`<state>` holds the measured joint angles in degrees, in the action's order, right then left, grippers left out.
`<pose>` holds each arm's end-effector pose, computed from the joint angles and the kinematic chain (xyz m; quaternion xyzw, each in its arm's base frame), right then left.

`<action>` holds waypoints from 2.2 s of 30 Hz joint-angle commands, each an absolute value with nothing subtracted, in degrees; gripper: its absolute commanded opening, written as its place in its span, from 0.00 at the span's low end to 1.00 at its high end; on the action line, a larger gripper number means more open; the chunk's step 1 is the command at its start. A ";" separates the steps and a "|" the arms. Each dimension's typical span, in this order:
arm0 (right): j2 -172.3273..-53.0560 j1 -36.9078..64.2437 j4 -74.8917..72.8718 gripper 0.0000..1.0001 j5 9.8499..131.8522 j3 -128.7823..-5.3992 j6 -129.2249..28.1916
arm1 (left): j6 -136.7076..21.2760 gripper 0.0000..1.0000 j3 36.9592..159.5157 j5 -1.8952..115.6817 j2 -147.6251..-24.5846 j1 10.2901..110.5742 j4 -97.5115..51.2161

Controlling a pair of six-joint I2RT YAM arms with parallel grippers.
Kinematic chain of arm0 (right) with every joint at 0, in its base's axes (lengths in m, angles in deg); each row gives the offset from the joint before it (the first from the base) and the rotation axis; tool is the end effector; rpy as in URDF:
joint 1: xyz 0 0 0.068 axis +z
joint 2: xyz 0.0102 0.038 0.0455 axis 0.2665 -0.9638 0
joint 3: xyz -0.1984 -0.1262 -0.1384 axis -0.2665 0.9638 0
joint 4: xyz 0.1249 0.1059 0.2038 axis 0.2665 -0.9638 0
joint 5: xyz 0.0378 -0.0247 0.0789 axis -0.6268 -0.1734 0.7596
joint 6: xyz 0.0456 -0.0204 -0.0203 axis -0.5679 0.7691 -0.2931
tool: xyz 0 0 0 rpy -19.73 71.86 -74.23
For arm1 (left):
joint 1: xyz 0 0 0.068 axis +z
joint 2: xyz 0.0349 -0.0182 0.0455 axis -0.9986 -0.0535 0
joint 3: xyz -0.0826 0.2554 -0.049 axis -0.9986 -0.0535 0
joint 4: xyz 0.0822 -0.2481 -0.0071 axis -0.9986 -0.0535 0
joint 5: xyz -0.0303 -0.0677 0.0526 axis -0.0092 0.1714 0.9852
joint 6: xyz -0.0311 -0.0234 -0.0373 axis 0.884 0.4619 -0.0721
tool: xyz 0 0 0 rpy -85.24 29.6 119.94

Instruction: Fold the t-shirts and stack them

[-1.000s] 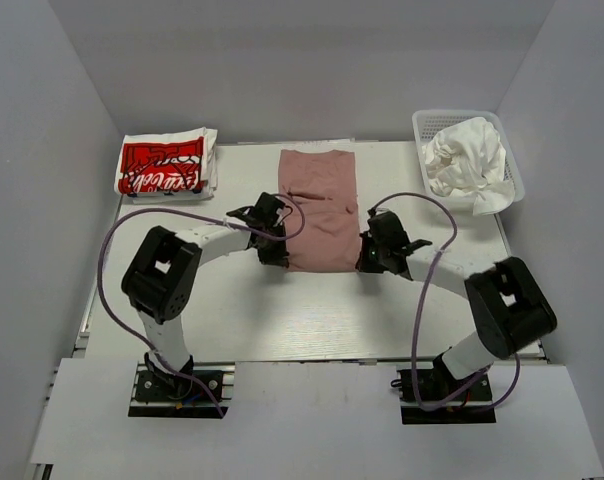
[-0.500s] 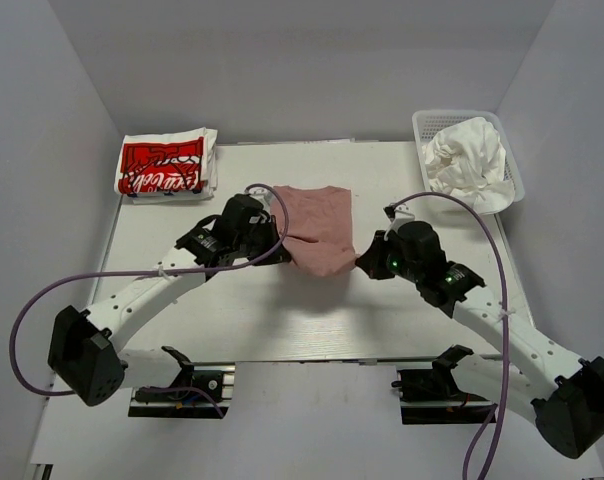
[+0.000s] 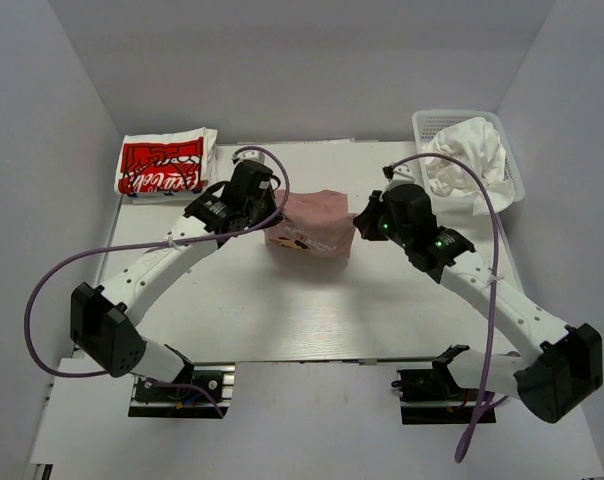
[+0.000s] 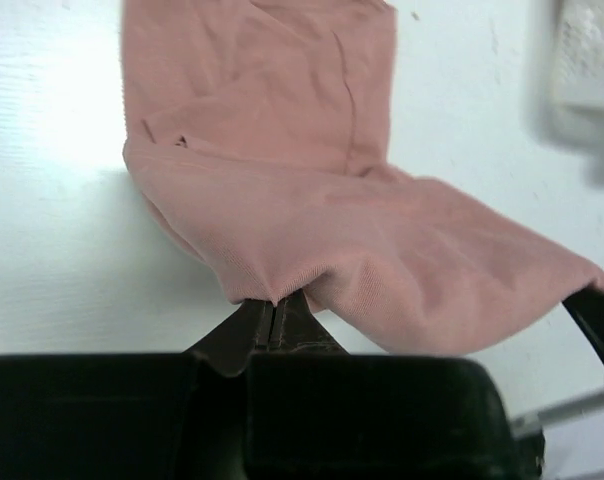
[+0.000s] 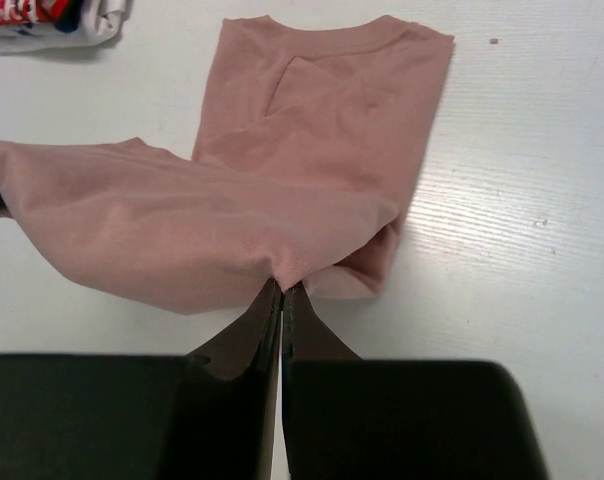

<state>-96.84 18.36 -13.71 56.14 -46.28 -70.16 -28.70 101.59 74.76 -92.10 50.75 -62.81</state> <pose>0.2195 0.1418 0.3240 -0.0200 0.8361 0.2294 0.4979 0.2535 -0.1780 0.3341 -0.0683 0.9134 -0.1843 0.3565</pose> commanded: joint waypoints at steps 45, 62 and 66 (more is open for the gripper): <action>-143.15 1.94 -11.50 0.90 71.20 -83.58 -69.10 | -42.75 1.00 139.46 57.96 -133.58 68.48 -55.41; -147.70 0.10 -9.73 0.90 67.96 -82.33 -65.94 | -50.40 0.69 149.64 54.78 -147.37 67.95 -53.47; -152.97 -0.34 -9.20 0.90 69.27 -85.84 -66.38 | -49.87 0.62 149.03 52.68 -148.51 67.95 -51.71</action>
<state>-150.02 0.57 -10.79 69.30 -82.44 -67.06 -49.33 149.00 55.15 -150.29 67.86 -54.86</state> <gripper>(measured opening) 0.904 0.637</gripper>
